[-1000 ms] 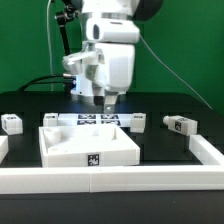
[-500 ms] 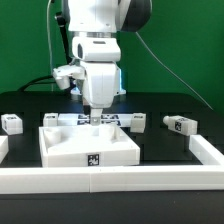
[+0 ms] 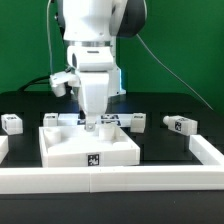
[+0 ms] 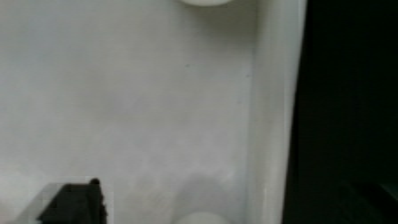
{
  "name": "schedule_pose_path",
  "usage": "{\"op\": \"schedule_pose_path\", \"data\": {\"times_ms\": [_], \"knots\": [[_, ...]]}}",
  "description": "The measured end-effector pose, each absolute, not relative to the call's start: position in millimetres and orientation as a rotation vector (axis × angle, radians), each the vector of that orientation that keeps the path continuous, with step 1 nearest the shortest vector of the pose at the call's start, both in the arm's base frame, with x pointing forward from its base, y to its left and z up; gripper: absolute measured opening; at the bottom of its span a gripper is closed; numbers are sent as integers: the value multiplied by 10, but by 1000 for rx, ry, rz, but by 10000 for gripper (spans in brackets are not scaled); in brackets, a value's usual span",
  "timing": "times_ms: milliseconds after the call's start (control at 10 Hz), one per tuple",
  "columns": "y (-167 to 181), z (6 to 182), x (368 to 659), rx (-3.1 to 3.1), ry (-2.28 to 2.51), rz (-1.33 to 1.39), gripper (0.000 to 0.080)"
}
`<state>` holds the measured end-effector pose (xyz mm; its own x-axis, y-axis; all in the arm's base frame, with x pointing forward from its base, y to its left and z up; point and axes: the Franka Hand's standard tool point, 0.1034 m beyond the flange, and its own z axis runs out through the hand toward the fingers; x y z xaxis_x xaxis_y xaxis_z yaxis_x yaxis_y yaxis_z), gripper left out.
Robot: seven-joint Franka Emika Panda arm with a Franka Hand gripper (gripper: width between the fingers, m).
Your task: Assemble square table
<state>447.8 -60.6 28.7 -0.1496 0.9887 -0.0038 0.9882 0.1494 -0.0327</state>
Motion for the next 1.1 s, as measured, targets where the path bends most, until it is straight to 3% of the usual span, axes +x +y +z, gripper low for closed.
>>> {"op": "schedule_pose_path", "data": {"times_ms": [600,700,900,1000,1100], "knots": [[-617,59,4347,-2042,-2314,58,650],[-603,58,4349,-2042,-2314,58,561],[-614,57,4346,-2045,-2311,59,244],[-615,57,4345,-2045,-2311,59,244],[-613,60,4350,-2045,-2313,57,74]]}}
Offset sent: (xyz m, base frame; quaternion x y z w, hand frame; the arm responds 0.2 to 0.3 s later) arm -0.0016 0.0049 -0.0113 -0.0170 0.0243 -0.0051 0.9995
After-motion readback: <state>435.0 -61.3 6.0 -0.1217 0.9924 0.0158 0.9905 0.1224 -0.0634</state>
